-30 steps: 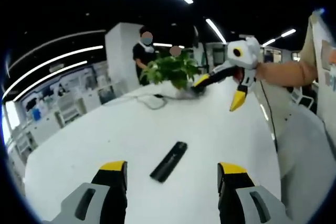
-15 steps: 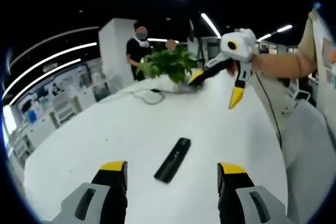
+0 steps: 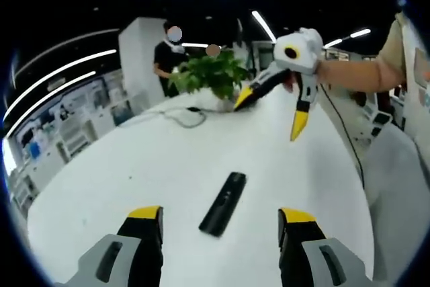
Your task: Press the specified remote control buttons in sequence, fully releasing each button before pressing the next.
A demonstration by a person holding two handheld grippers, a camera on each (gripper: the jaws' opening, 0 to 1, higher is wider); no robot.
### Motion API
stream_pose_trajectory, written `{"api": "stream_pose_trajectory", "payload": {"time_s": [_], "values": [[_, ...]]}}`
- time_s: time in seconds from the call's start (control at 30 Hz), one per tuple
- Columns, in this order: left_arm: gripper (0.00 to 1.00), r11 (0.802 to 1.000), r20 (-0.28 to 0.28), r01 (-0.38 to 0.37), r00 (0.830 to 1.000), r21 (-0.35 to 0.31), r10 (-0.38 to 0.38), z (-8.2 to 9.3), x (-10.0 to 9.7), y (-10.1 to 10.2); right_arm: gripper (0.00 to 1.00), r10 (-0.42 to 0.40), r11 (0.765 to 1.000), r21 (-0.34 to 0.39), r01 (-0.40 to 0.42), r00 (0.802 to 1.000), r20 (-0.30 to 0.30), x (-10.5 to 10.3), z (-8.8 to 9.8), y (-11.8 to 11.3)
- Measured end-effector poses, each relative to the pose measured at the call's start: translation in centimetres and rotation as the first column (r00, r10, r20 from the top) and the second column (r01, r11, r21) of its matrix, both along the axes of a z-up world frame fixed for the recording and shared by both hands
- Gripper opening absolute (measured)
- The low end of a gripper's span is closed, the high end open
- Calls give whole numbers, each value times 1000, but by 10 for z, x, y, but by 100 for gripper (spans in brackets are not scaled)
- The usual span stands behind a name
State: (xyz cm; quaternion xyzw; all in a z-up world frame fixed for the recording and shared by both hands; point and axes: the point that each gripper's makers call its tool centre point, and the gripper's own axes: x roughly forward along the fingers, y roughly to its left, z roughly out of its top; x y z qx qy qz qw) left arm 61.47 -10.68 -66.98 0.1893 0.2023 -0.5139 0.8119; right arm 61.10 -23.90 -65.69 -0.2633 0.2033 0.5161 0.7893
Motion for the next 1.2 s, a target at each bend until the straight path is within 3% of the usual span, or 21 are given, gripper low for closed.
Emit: {"api": "stream_pose_trajectory", "payload": {"time_s": [0.47,1.2], "values": [[70,996,-46,66,997,60,-63,-15,15,-6,66,59,997,-54,-61,998,-35,15,-15,11],[67,980,-116,143,985,138,-128,-46,28,-18,59,124,976,-161,-143,985,-122,28,-58,12]]}}
